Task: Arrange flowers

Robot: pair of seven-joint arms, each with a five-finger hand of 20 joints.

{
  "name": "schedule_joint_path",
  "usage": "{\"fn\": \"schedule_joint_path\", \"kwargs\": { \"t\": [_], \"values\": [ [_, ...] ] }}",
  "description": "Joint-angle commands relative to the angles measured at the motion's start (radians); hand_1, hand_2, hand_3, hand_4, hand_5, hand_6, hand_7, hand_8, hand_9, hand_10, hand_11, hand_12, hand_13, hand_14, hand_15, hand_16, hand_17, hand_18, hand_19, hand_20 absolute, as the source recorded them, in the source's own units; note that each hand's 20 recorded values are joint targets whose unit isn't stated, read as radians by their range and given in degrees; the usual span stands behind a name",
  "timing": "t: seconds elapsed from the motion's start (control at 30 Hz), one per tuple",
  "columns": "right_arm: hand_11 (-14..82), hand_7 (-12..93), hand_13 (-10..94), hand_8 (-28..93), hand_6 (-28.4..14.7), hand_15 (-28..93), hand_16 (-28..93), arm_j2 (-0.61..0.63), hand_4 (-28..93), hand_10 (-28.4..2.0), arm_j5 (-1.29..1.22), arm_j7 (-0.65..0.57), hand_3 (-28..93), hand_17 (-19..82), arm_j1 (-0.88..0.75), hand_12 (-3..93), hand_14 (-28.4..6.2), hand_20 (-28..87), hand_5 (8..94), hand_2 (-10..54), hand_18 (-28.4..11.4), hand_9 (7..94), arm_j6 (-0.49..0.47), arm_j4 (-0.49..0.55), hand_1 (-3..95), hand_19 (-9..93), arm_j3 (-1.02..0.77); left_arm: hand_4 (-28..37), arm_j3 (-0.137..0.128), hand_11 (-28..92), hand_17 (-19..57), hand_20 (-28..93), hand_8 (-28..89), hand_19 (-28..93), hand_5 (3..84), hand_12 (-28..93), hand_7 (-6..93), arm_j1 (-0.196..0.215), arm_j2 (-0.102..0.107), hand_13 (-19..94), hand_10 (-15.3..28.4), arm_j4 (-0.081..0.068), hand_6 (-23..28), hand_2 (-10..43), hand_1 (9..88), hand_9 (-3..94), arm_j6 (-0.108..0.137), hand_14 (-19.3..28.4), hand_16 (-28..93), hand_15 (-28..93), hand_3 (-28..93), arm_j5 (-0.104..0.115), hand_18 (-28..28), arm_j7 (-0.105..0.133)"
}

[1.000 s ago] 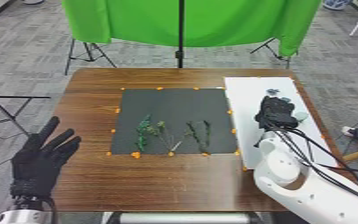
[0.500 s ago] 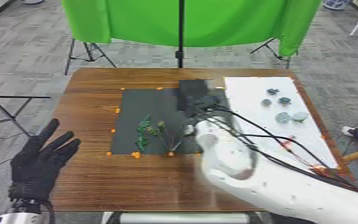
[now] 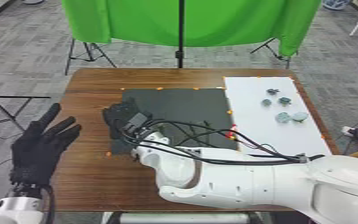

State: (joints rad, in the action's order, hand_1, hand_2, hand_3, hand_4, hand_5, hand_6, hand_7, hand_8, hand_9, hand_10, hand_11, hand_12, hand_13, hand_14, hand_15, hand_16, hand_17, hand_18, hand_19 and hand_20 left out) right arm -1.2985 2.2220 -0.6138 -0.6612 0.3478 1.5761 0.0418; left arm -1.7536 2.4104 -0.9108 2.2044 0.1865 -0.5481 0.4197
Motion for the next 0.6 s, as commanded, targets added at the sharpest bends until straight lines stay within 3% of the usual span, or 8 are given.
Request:
{"fn": "schedule_joint_path", "kwargs": {
  "t": [0.03, 0.1, 0.13, 0.17, 0.23, 0.33, 0.5, 0.6],
  "values": [
    [30.9, 17, 75, 0, 4.4, 71, 21, -0.012, -28, -7.5, 0.023, 0.047, 64, 29, -0.009, 31.1, -5.8, 44, 85.2, -9.5, -21.2, 89.8, -0.139, -0.063, 56.8, 87, -0.072, -28.3, -0.015, 20, -11.3, 5, -10, 51, 30.2, 12, 12.1, -0.069, -0.07, 21, 18.9, -0.012, 4.3, 6.1, 15.9, 30.8, -0.045, 28.2, -6, 46, 76, -0.047, 28.4, -0.098],
    [32.0, 16, 74, -1, 4.9, 71, 21, -0.016, -28, -7.6, 0.045, 0.114, 62, 29, -0.062, 30.6, -5.9, 45, 83.7, -9.5, -21.2, 89.0, -0.206, -0.073, 56.4, 87, -0.149, -28.3, -0.017, 20, -11.3, 5, -10, 51, 30.1, 12, 12.2, -0.105, -0.1, 21, 18.9, -0.02, 4.3, 6.1, 15.9, 30.8, -0.056, 28.2, -6, 46, 76, -0.067, 28.4, -0.14],
    [32.7, 16, 73, -1, 4.8, 72, 21, -0.013, -28, -7.7, 0.044, 0.164, 61, 28, -0.078, 30.3, -5.8, 45, 82.8, -9.5, -21.4, 88.3, -0.227, -0.076, 55.9, 87, -0.169, -28.3, -0.015, 20, -11.3, 5, -10, 51, 30.2, 12, 12.2, -0.106, -0.097, 21, 18.9, -0.023, 4.4, 6.1, 15.9, 30.7, -0.055, 28.2, -6, 46, 76, -0.064, 28.4, -0.136],
    [33.2, 15, 73, -1, 4.8, 72, 21, -0.012, -28, -7.7, 0.042, 0.142, 61, 28, -0.055, 30.0, -5.9, 45, 82.2, -9.5, -21.4, 87.7, -0.211, -0.076, 55.3, 86, -0.135, -28.3, -0.005, 20, -11.3, 5, -10, 51, 30.2, 12, 12.2, -0.098, -0.07, 21, 18.9, -0.025, 4.4, 6.1, 15.9, 30.7, -0.044, 28.3, -6, 46, 76, -0.047, 28.4, -0.096],
    [33.7, 15, 72, -2, 5.0, 72, 21, -0.006, -28, -7.7, 0.042, 0.131, 61, 27, -0.037, 29.6, -5.8, 46, 80.9, -9.5, -21.2, 87.0, -0.196, -0.074, 55.0, 86, -0.099, -28.3, 0.006, 20, -11.3, 5, -10, 51, 30.2, 12, 12.2, -0.082, -0.045, 21, 18.9, -0.024, 4.3, 6.2, 16.0, 30.7, -0.033, 28.3, -6, 46, 76, -0.029, 28.4, -0.057],
    [33.8, 15, 72, -2, 5.1, 73, 21, 0.001, -28, -7.6, 0.022, 0.102, 60, 27, -0.021, 29.4, -5.8, 46, 80.3, -9.5, -21.0, 86.5, -0.196, -0.063, 55.1, 85, -0.066, -28.3, 0.015, 20, -11.3, 5, -10, 51, 30.2, 12, 12.1, -0.063, -0.026, 21, 18.9, -0.025, 4.4, 6.2, 16.0, 30.8, -0.028, 28.3, -6, 46, 76, -0.017, 28.4, -0.018],
    [34.8, 15, 70, -3, 5.2, 73, 20, 0.008, -28, -7.9, 0.002, 0.114, 57, 26, -0.022, 28.4, -6.3, 47, 78.2, -9.5, -21.2, 84.7, -0.232, -0.051, 54.7, 84, -0.068, -28.3, 0.016, 21, -11.3, 5, -10, 51, 30.2, 12, 12.2, -0.045, -0.021, 21, 18.9, -0.024, 4.4, 6.2, 16.2, 30.8, -0.027, 28.2, -6, 46, 76, -0.011, 28.4, 0.0],
    [38.1, 16, 69, -4, 4.8, 74, 20, 0.011, -28, -8.5, 0.017, 0.119, 60, 25, -0.055, 25.5, -6.4, 49, 73.6, -9.5, -21.4, 82.6, -0.264, -0.047, 51.0, 84, -0.107, -28.3, 0.008, 21, -11.2, 5, -10, 51, 30.2, 12, 12.2, -0.041, -0.04, 21, 18.9, -0.021, 4.4, 6.2, 16.2, 30.8, -0.036, 28.2, -6, 46, 76, -0.022, 28.4, -0.026]
  ]
}}
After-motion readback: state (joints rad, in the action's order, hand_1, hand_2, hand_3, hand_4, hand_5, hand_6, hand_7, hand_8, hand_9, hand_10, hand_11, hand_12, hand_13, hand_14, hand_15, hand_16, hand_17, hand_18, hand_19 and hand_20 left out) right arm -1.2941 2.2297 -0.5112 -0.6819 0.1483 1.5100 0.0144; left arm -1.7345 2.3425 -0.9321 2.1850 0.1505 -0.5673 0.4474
